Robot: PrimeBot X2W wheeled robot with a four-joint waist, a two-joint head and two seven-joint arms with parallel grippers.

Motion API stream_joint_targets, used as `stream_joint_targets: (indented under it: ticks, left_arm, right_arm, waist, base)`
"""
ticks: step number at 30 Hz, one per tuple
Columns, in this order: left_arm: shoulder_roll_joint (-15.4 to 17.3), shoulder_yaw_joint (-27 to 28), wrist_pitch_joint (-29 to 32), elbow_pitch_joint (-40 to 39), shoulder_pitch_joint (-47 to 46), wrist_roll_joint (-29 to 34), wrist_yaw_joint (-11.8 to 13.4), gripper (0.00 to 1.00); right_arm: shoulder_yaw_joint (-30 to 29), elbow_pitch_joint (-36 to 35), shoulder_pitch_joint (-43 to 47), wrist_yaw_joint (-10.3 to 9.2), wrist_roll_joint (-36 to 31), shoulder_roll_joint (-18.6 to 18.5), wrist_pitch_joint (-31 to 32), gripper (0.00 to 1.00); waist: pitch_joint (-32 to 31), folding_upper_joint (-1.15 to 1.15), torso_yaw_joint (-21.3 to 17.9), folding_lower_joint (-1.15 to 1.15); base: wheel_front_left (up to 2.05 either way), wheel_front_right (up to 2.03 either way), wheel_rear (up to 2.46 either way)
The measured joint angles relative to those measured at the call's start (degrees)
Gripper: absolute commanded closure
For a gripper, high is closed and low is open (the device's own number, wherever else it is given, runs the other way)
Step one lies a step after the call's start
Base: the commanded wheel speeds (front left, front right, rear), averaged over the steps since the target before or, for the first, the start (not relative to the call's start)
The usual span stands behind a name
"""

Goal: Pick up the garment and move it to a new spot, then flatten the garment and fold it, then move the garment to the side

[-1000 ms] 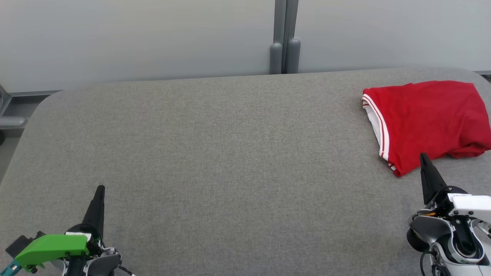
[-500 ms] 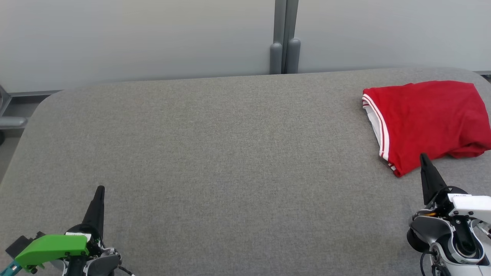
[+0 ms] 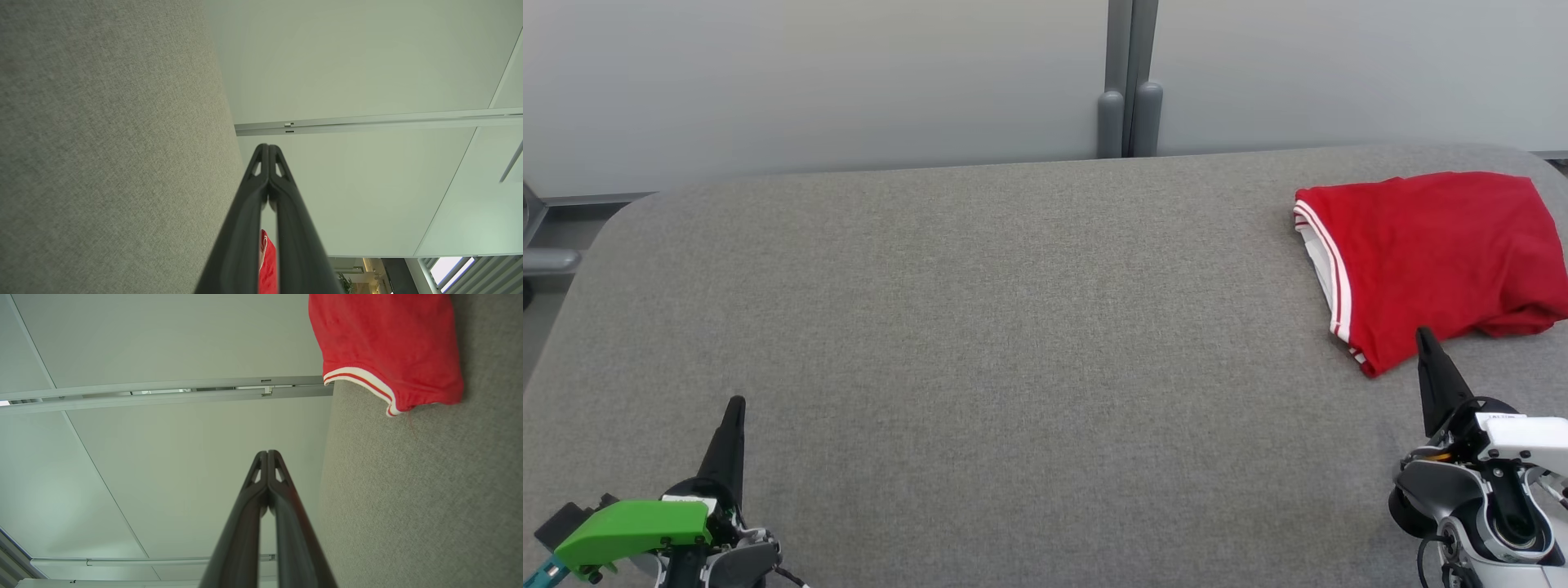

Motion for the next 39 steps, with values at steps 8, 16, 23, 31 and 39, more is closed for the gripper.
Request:
stream_joint_targets:
  ticks: [8,16,23,31,39]
  left_arm:
    - [0.0,0.0,0.0,0.0,0.0,0.0,0.0,1.0]
    - [0.0,0.1,0.1,0.1,0.0,0.0,0.0,1.0]
    - [0.0,0.1,0.1,0.1,0.0,0.0,0.0,1.0]
    - [0.0,0.2,0.1,0.1,-0.1,0.0,0.0,1.0]
    - [0.0,0.2,0.1,0.1,-0.1,0.0,0.0,1.0]
  right_arm:
    - [0.0,0.1,0.0,0.01,0.0,0.0,0.0,1.0]
    - [-0.1,0.1,0.0,0.01,0.0,0.0,0.0,1.0]
    - [-0.1,0.2,0.0,0.01,0.0,0.0,0.0,1.0]
    - [-0.1,0.2,0.0,0.01,0.0,0.1,0.0,1.0]
    - [-0.2,0.3,0.0,0.02,0.0,0.1,0.1,1.0]
  waist:
    - [0.0,0.0,0.0,0.0]
    - [0.0,0.0,0.0,0.0]
    - [0.0,0.0,0.0,0.0]
    - [0.0,0.0,0.0,0.0]
    - [0.0,0.0,0.0,0.0]
  base:
    - [0.0,0.0,0.0]
    - [0.0,0.0,0.0]
    - [0.0,0.0,0.0]
    - [0.0,0.0,0.0]
    - [0.0,0.0,0.0]
